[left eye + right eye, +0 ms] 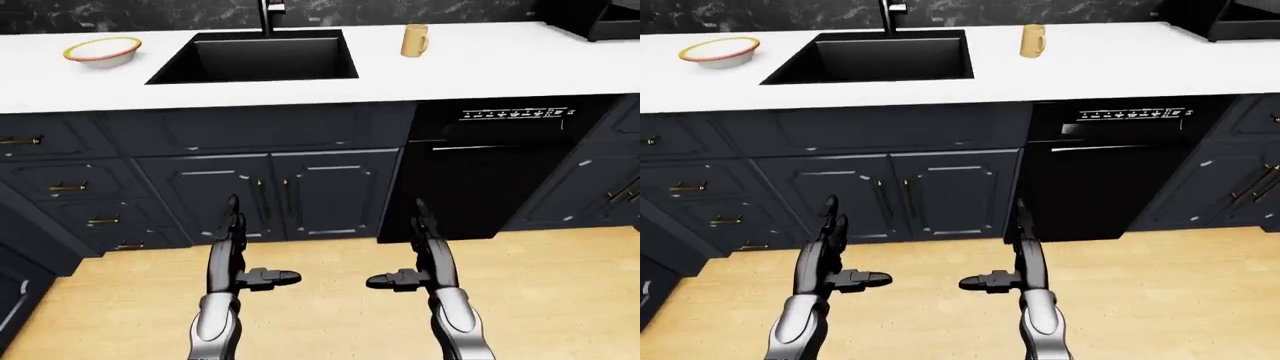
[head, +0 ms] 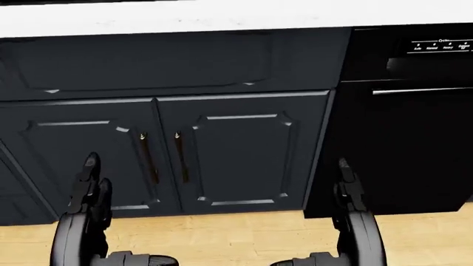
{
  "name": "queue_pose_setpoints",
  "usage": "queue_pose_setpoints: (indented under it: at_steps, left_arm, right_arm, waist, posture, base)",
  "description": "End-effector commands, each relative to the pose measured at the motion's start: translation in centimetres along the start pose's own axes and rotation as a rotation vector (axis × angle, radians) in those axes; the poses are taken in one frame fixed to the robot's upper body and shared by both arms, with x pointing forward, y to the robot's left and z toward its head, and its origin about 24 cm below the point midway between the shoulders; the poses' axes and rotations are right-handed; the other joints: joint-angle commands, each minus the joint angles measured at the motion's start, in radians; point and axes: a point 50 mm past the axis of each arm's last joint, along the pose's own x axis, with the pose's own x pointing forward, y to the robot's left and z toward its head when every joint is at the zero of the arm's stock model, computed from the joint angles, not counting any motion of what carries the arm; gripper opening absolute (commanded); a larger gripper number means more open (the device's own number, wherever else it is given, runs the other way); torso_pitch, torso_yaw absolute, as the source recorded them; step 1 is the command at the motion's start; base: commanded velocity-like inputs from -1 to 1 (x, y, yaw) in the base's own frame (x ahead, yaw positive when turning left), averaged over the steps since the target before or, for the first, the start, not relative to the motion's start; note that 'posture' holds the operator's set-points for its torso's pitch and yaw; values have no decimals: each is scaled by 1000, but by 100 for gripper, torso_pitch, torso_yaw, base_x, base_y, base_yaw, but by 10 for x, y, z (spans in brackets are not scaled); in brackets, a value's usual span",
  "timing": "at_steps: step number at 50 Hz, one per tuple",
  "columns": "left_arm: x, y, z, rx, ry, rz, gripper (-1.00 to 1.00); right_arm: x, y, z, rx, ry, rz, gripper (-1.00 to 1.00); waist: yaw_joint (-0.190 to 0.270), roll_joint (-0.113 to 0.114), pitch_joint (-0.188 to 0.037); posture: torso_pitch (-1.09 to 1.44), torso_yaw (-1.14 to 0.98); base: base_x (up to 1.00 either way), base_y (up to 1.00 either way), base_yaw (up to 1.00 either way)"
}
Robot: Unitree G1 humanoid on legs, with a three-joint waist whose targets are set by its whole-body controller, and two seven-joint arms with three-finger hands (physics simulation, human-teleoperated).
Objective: Turn the sink spout to the right.
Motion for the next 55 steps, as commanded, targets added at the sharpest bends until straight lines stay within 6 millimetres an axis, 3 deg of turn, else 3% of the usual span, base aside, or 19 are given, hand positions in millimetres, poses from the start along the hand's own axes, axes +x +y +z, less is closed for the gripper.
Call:
queue_pose_setpoints:
  at_steps: [1,5,6,7,8,9,10,11,13,17,26,29,31,32,35,39,41,47,55]
  left_arm:
    - [3,3,15,8,-82,11,100]
    - [2,4,16,6,-84,12,100]
    - [2,4,16,6,-85,12,100]
    - [2,4,16,7,-85,12,100]
    - [2,4,16,6,-85,12,100]
    - [2,4,16,6,-86,12,100]
    - [2,4,16,7,-85,12,100]
    - [2,4,16,6,-85,12,100]
    - [2,4,17,7,-86,11,100]
    - [2,4,17,6,-87,12,100]
    - [4,6,15,4,-81,14,100]
    - [7,6,13,29,-84,20,100]
    - [9,6,14,13,-94,7,100]
    - [17,11,11,-2,-66,16,100]
    - [33,23,25,14,-51,58,100]
    - [44,28,55,37,-71,83,100]
    - [56,33,65,31,-66,88,100]
    - [72,49,123,38,-97,112,100]
    - [86,59,164,72,-125,158,100]
  right_arm:
    - [2,5,18,7,-101,20,100]
    - [2,5,19,10,-104,23,100]
    - [2,5,20,8,-104,23,100]
    - [1,5,20,8,-106,22,100]
    - [1,5,20,10,-107,24,100]
    - [1,5,20,10,-108,25,100]
    - [1,5,21,13,-111,26,100]
    - [1,5,21,15,-111,27,100]
    - [1,5,21,16,-112,28,100]
    - [1,5,20,16,-112,28,100]
    - [1,4,21,18,-112,27,100]
    - [2,3,20,27,-109,24,100]
    - [4,1,22,41,-117,26,100]
    - [8,0,23,58,-120,28,100]
    - [22,-1,35,58,-120,32,100]
    - [39,-7,69,45,-135,46,100]
    - [46,-10,87,44,-136,56,100]
    - [63,-15,146,9,-143,82,100]
    - [81,-20,206,-21,-161,86,100]
  waist:
    - [3,-1,-5]
    - [-3,29,7]
    - [-9,68,-2]
    - [-6,100,3]
    - [-6,181,-11]
    - [8,209,0]
    - [13,139,4]
    - [9,146,-7]
    - [16,136,-13]
    - [19,107,-12]
    - [37,71,-13]
    - [44,41,-4]
    - [47,-7,-10]
    - [44,18,-7]
    - [35,34,-20]
    - [20,61,-32]
    - [16,63,-36]
    - [11,67,-48]
    - [12,67,-48]
  posture:
    - [0,0]
    - [0,0]
    - [0,0]
    - [0,0]
    - [0,0]
    - [0,0]
    - [0,0]
    - [0,0]
    - [0,0]
    - [0,0]
    - [0,0]
    - [0,0]
    - [0,0]
    - [0,0]
    - [0,0]
    - [0,0]
    - [0,0]
    - [0,0]
    - [0,0]
  base:
    - [0,100,0]
    - [0,90,0]
    - [0,55,0]
    - [0,26,0]
    - [0,14,0]
    - [0,2,0]
    - [0,0,0]
    - [0,0,0]
    - [0,0,0]
    - [0,0,0]
    - [0,0,0]
    - [0,0,0]
    - [0,0,0]
    - [0,0,0]
    - [0,0,0]
    - [0,0,0]
    - [0,0,0]
    - [0,0,0]
    - [0,0,0]
